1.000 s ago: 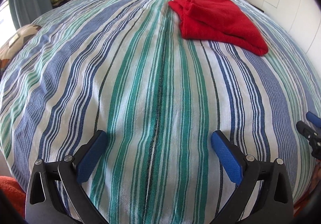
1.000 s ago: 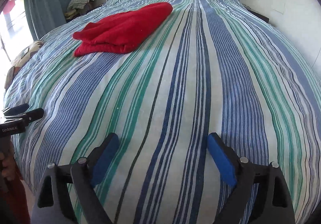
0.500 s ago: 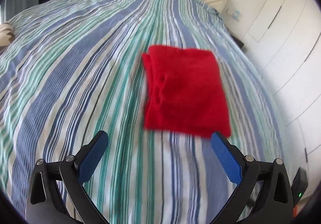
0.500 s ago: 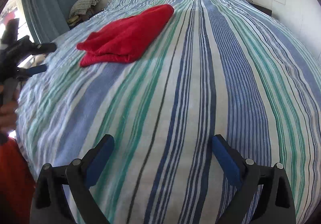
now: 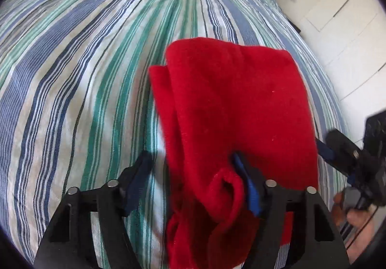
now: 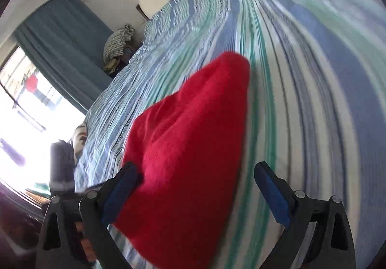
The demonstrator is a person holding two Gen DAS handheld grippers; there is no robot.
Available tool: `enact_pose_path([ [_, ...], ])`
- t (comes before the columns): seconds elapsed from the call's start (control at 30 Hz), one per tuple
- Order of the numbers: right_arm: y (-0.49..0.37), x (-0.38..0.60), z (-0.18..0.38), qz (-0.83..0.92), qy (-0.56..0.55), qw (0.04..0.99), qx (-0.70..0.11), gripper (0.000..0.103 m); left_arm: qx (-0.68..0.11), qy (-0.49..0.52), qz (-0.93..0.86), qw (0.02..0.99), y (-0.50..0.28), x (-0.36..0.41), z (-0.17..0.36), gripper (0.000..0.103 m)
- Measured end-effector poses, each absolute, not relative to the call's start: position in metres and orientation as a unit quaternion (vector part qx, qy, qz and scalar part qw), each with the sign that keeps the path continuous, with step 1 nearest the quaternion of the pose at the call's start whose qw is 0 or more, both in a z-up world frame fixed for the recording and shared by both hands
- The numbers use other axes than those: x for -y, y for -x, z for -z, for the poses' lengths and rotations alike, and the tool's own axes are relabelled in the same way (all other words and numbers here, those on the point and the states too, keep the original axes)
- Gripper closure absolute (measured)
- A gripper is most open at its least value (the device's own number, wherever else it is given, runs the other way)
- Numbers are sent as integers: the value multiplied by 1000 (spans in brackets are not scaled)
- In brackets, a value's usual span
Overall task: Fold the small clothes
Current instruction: 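Grasp the opposite sweater edge with the left gripper and fold it over, then open the left gripper and lift it away from the folded sweater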
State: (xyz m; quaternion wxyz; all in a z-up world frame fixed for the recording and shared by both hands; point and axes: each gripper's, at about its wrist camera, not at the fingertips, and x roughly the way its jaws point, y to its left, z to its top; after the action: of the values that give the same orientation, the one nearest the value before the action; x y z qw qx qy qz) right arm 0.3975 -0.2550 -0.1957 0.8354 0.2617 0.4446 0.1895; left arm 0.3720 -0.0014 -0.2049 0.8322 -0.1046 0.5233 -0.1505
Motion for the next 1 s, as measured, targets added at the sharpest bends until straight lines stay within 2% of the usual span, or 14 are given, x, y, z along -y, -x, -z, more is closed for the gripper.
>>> enact_pose_path([
  [0.03,-408,251,211,-184,-284,819,-463,16,-523,105,164,830,-371,5,205,68],
  [0.07,-412,245,219,-182,-285,815,-470,39,-525,104,166,828,-371,8,204,72],
  [0.13,-411,225,215,-174,-221,835,-473,62,-518,99,160,834,-367,9,199,80],
  [0.17,-407,215,206,-162,-182,848,-471,68,-514,97,160,837,-364,10,194,81],
  [0.27,-391,197,167,-155,-108,879,-437,72,-490,87,163,852,-356,8,170,83],
  [0.5,-387,198,90,-179,-97,906,-370,72,-444,99,177,873,-348,2,107,79],
  [0.57,-390,204,95,-171,-117,898,-389,61,-467,85,156,866,-352,5,113,60],
  [0.6,-391,205,104,-160,-122,889,-411,56,-480,71,138,863,-353,6,124,40],
  [0.63,-389,209,117,-141,-120,879,-439,36,-488,53,116,864,-349,6,133,29],
  [0.67,-382,213,129,-114,-110,873,-462,23,-491,31,93,866,-341,3,142,29],
  [0.77,-334,232,145,-65,-80,866,-489,21,-492,-13,68,868,-295,-10,154,26],
  [0.83,-289,242,147,-58,-69,870,-486,12,-477,-52,43,876,-256,-11,153,10],
  [0.87,-268,246,148,-54,-65,871,-484,9,-465,-75,28,881,-237,-8,150,6],
  [1.0,-195,258,148,-53,-53,866,-494,9,-446,-121,6,887,-181,12,133,3],
])
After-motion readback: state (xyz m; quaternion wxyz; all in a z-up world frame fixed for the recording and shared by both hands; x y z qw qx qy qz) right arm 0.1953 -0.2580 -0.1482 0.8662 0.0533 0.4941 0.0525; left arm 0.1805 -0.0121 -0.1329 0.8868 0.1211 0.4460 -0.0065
